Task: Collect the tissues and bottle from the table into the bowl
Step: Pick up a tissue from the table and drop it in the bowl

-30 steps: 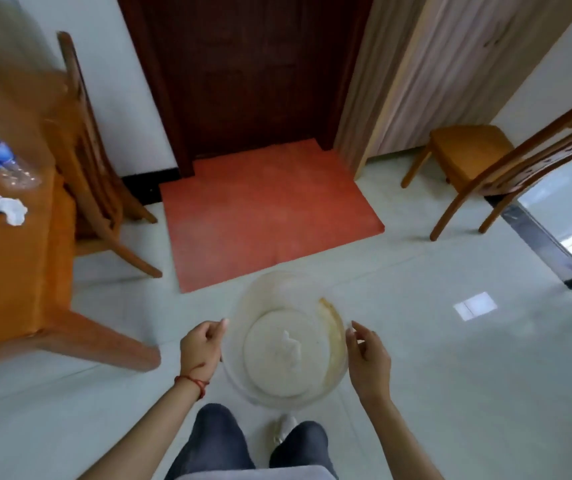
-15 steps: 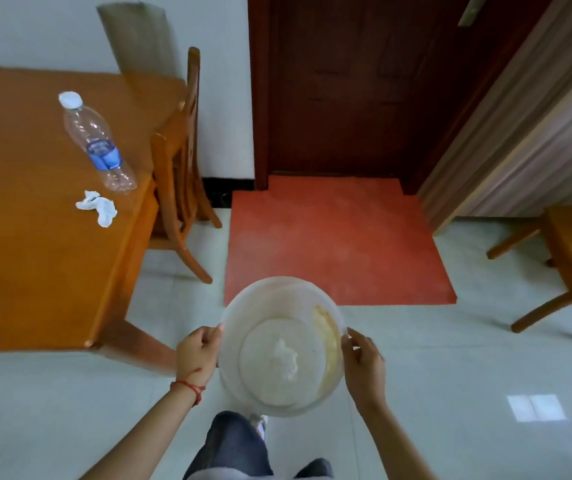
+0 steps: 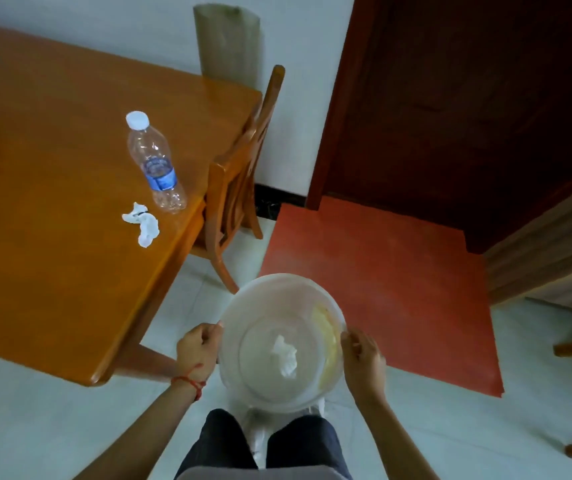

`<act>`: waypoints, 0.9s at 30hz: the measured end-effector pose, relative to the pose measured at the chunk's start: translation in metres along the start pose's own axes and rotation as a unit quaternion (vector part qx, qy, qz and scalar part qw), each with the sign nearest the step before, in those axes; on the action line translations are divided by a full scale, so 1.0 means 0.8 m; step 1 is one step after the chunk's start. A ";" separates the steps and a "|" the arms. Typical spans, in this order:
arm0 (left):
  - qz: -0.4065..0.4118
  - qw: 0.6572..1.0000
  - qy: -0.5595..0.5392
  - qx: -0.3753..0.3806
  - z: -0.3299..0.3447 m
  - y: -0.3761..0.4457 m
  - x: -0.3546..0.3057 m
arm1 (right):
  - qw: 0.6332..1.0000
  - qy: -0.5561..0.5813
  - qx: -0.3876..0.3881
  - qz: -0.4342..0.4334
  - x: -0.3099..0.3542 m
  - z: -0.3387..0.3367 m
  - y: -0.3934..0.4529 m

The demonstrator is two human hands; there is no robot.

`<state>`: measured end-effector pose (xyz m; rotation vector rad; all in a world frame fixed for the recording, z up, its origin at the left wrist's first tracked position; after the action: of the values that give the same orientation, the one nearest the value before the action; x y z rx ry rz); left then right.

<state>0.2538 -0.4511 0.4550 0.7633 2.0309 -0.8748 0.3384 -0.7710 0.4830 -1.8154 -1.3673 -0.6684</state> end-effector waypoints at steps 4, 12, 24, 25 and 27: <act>-0.046 0.997 -0.009 -0.060 -0.004 0.013 0.007 | 0.997 -0.024 0.063 -0.026 0.025 0.027 0.057; -0.112 0.971 -0.050 -0.207 -0.006 -0.010 -0.001 | 0.964 -0.068 0.223 -0.126 0.104 0.078 0.139; -0.203 0.910 -0.085 -0.351 -0.033 -0.068 0.036 | 0.900 -0.134 0.357 -0.210 0.156 0.179 0.144; -0.211 0.906 -0.091 -0.354 -0.036 -0.069 0.042 | 0.897 -0.138 0.360 -0.218 0.160 0.188 0.142; -0.222 0.901 -0.102 -0.359 -0.042 -0.068 0.053 | 0.892 -0.146 0.364 -0.224 0.166 0.203 0.137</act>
<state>0.1772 -0.4477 0.4525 -0.2010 2.1385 -0.3452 0.4768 -0.5805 0.4636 -1.0213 -1.9365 -0.0465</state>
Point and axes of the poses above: each hand's wrist, its own y-axis towards the middle knuckle, its own z-axis out of the palm, x = y × z, the point moved 10 cm from there along y, towards the middle knuckle, and after that the axes turned 4 degrees about z, right-handed, at the moved point
